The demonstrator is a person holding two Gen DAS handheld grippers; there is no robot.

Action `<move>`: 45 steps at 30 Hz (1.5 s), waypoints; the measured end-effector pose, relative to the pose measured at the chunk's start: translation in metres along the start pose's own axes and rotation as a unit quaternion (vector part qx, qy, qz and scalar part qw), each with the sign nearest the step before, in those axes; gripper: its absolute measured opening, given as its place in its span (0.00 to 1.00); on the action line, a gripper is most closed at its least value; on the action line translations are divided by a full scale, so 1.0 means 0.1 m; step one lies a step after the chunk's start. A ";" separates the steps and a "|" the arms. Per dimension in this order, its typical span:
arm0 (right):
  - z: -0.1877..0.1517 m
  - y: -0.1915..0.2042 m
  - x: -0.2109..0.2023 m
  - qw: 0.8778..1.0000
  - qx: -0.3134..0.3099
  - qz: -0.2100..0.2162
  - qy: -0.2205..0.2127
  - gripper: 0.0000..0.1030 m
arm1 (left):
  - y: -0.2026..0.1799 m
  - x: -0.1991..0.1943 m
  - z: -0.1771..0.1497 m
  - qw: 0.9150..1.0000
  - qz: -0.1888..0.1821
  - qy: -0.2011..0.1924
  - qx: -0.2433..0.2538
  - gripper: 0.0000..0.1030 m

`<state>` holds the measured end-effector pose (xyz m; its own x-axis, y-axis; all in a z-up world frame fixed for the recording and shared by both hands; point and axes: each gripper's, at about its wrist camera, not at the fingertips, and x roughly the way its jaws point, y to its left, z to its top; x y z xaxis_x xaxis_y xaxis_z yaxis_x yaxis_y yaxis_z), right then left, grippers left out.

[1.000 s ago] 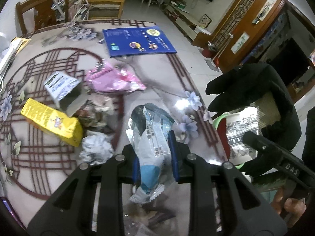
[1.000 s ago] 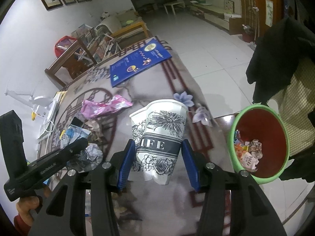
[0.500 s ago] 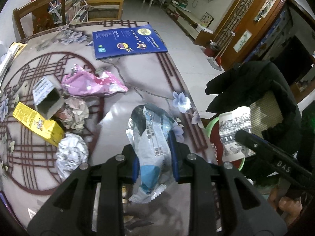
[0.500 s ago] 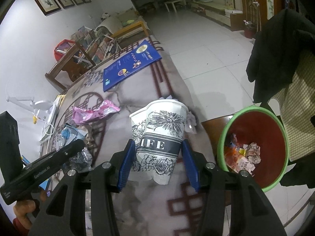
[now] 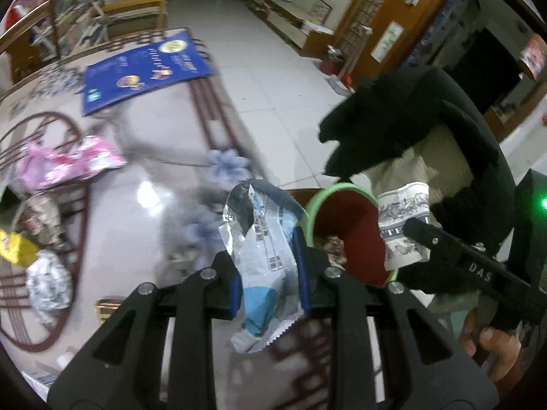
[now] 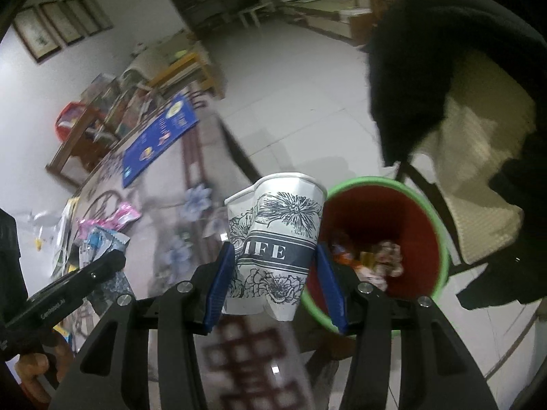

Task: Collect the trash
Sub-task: 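Carry the foil bag and paper cup to the bin and open both tools, then grasp the water bottle with the right tool while the left tool grasps the white milk carton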

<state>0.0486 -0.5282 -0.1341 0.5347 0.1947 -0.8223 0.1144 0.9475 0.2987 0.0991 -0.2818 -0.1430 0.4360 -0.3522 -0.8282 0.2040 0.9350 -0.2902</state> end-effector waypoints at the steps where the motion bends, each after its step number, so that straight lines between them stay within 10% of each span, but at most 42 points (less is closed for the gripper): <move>1: 0.00 -0.08 -0.03 1.000 0.006 -0.004 -0.002 0.46 | -0.10 0.05 0.01 1.000 -0.007 0.004 0.009 0.24; 16: -0.02 -0.97 -0.27 0.995 0.081 -0.050 -0.023 0.47 | -1.21 0.65 0.16 0.991 -0.070 0.051 0.104 0.25; 19: 0.00 -1.01 -0.25 0.994 0.086 -0.066 -0.025 0.58 | -1.28 0.72 0.20 0.991 -0.063 0.055 0.107 0.72; 25: -0.02 -1.02 -0.23 0.994 0.091 -0.061 -0.024 0.62 | -1.16 0.57 0.18 0.993 -0.054 0.037 0.103 0.74; 37: -0.21 0.02 0.01 0.999 -0.029 -0.007 0.024 0.62 | 0.35 -0.26 -0.31 0.996 0.043 0.000 -0.072 0.74; 45: -0.63 1.25 0.25 0.980 -0.168 0.070 0.081 0.62 | 1.65 -1.03 -1.06 0.955 0.173 -0.019 -0.242 0.74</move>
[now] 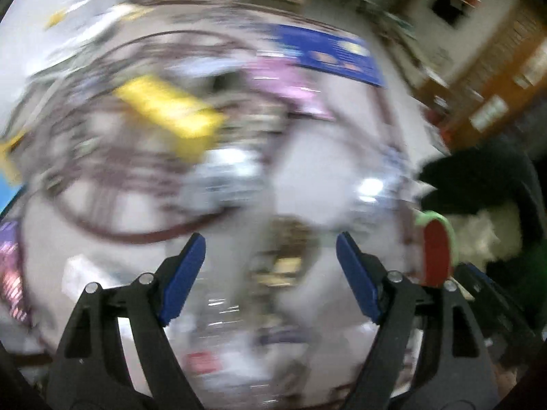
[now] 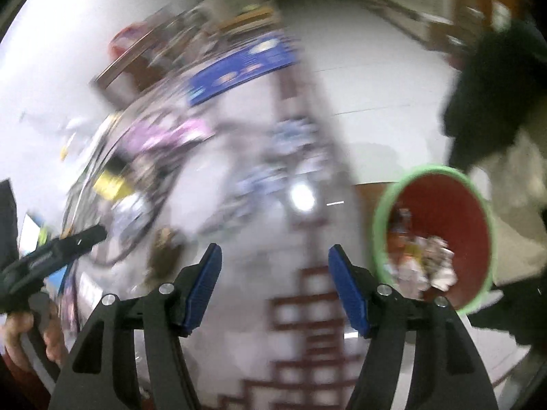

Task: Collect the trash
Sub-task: 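Grasp the water bottle with the right tool while the left tool grasps the white milk carton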

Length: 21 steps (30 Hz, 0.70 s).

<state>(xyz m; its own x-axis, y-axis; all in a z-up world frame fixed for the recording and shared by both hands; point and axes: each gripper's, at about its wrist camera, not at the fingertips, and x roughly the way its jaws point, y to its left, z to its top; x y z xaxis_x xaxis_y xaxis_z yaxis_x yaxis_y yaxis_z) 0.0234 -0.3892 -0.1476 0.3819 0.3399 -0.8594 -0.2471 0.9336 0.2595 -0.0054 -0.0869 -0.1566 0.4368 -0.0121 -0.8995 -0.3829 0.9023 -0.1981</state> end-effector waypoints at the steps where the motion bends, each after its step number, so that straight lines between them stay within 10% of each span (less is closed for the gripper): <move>1: -0.02 0.16 0.05 1.000 -0.017 0.011 0.007 0.62 | 0.14 -0.02 -0.02 1.000 0.014 -0.001 -0.014 0.74; 10: -0.45 1.56 0.57 0.978 -0.165 0.074 0.107 0.61 | 1.20 0.00 -0.32 0.989 0.047 0.063 -0.128 0.74; 21: -0.73 1.95 0.82 0.973 -0.172 0.048 0.147 0.67 | 1.33 0.41 -0.20 0.983 -0.012 0.107 -0.148 0.76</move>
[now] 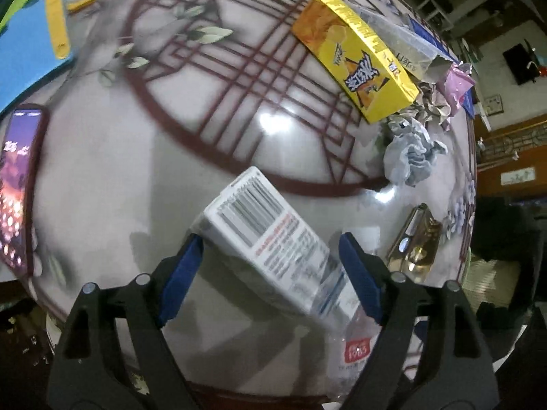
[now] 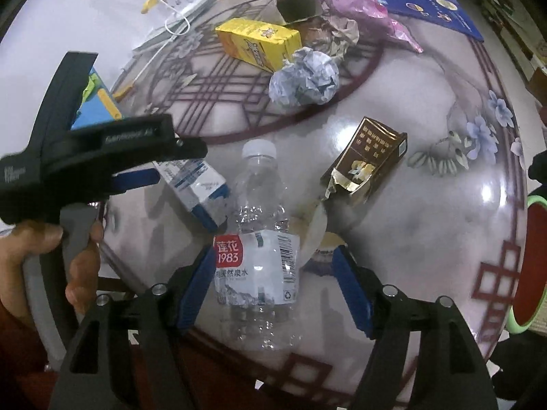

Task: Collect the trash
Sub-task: 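Grasp the water bottle with the right tool while the left tool grasps the white milk carton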

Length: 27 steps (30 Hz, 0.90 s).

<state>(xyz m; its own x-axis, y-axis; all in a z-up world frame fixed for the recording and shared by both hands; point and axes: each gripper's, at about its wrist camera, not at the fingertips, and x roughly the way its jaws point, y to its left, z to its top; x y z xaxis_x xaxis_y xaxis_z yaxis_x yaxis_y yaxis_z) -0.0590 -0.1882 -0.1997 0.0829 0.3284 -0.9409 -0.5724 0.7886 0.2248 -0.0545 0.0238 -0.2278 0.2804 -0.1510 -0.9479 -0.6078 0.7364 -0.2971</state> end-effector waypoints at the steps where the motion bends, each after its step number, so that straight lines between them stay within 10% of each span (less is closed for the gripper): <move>1: 0.01 0.03 0.02 1.000 0.001 -0.004 0.000 0.67 | 0.01 0.02 0.02 1.000 -0.005 0.006 0.002 0.74; 9: 0.04 0.17 0.13 1.000 0.017 -0.024 0.004 0.67 | -0.04 0.06 0.13 0.996 -0.032 0.014 0.080 0.37; 21: 0.08 0.33 0.35 0.998 0.026 -0.048 0.014 0.66 | -0.18 -0.07 0.33 0.981 -0.020 -0.026 0.191 0.36; 27: 0.11 0.36 0.41 0.998 0.028 -0.061 0.018 0.63 | -0.14 -0.04 0.24 0.980 -0.022 -0.018 0.196 0.54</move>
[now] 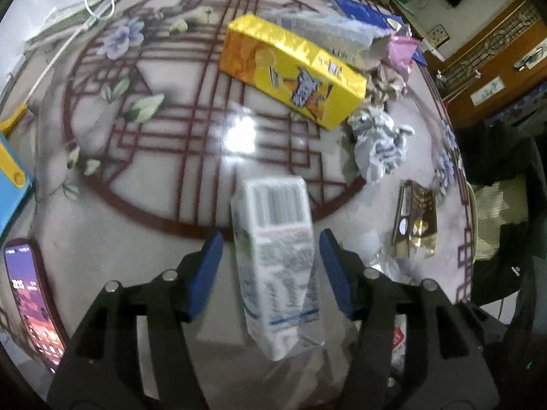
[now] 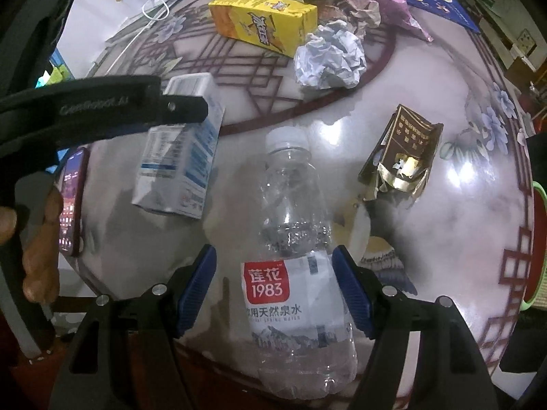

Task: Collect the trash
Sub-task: 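Grasp the water bottle with the right tool while the left tool grasps the white milk carton, then carry the bottle and carton to the bin and open both tools over it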

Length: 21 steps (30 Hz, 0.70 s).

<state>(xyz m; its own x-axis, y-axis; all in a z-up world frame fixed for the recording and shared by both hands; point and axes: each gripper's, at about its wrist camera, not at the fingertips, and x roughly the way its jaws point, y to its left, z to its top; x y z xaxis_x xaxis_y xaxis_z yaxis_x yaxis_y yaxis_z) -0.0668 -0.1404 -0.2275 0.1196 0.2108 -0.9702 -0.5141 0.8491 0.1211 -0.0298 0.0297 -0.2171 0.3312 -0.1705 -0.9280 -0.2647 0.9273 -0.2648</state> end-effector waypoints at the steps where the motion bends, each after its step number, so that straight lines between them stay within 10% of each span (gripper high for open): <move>1: -0.01 0.00 0.02 1.000 -0.004 -0.008 0.001 0.49 | 0.00 0.04 -0.01 1.000 -0.001 0.006 -0.001 0.54; 8: 0.07 -0.09 -0.11 0.999 0.018 -0.002 -0.028 0.48 | 0.02 0.03 0.01 1.000 -0.013 0.004 -0.002 0.37; 21: 0.25 -0.57 -0.91 0.983 0.108 0.035 -0.141 0.47 | -0.30 -0.30 0.31 0.997 -0.049 -0.059 0.022 0.36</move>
<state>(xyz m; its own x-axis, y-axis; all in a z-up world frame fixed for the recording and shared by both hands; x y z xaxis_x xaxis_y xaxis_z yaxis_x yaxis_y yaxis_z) -0.0270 -0.1954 -0.1405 0.3366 0.3728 -0.8647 -0.3410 0.9042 0.2571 -0.0034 0.0177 -0.1733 0.4591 -0.2222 -0.8601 -0.1868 0.9224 -0.3380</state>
